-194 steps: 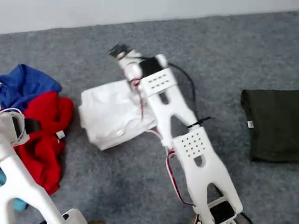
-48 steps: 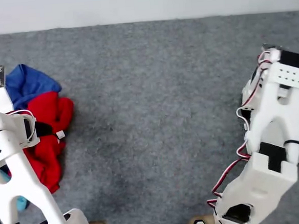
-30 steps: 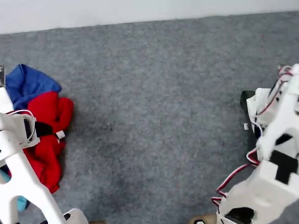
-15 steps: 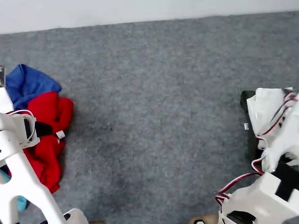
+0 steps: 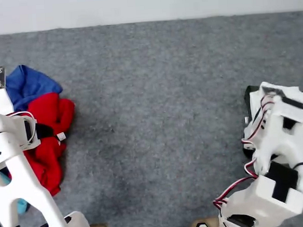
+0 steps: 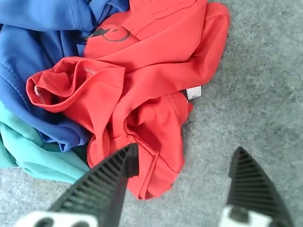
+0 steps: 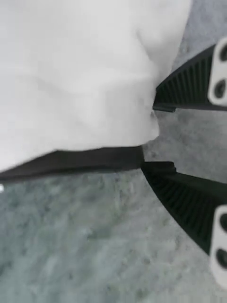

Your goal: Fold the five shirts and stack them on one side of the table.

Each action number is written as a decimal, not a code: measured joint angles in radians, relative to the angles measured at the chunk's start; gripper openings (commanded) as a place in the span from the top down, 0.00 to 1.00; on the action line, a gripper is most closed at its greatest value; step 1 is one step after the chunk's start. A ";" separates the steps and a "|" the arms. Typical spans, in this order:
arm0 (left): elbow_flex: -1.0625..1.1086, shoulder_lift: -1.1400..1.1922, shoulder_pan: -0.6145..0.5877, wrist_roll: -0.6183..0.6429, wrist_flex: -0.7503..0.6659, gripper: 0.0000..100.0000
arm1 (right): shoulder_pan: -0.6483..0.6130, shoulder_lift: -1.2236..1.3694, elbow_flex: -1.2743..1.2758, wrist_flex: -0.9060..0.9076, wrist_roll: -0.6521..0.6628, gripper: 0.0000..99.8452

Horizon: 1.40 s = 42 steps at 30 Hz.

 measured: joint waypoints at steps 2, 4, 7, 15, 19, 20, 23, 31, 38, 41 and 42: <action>0.000 0.000 0.000 0.000 0.000 0.69 | -0.005 0.000 -0.084 0.103 0.005 0.82; 0.000 0.000 0.000 0.000 0.000 0.69 | -0.005 0.000 -0.180 0.218 0.023 0.82; 0.000 0.000 0.000 0.000 0.000 0.69 | -0.005 0.000 -0.321 0.367 0.063 0.82; 0.000 0.000 0.000 0.000 0.000 0.69 | -0.015 -0.003 -0.402 0.388 0.123 0.82; 0.000 0.000 0.000 0.000 0.000 0.69 | -0.014 -0.020 -0.414 0.388 0.147 0.82; 0.000 0.000 0.000 0.000 -0.002 0.69 | -0.014 -0.038 -0.427 0.388 0.150 0.82; 0.000 0.000 -0.020 0.000 -0.046 0.69 | -0.014 -0.126 -0.499 0.388 0.157 0.82; -0.141 0.141 -0.089 0.011 -0.035 0.69 | -0.055 -0.350 -0.643 0.388 0.221 0.69; -0.562 0.566 -0.120 0.031 0.126 0.69 | -0.080 -0.400 -0.647 0.390 0.227 0.70; -0.733 0.750 -0.120 0.037 0.147 0.69 | -0.080 -0.400 -0.647 0.390 0.221 0.70; -0.775 0.796 -0.121 0.043 0.150 0.69 | -0.080 -0.400 -0.647 0.390 0.218 0.70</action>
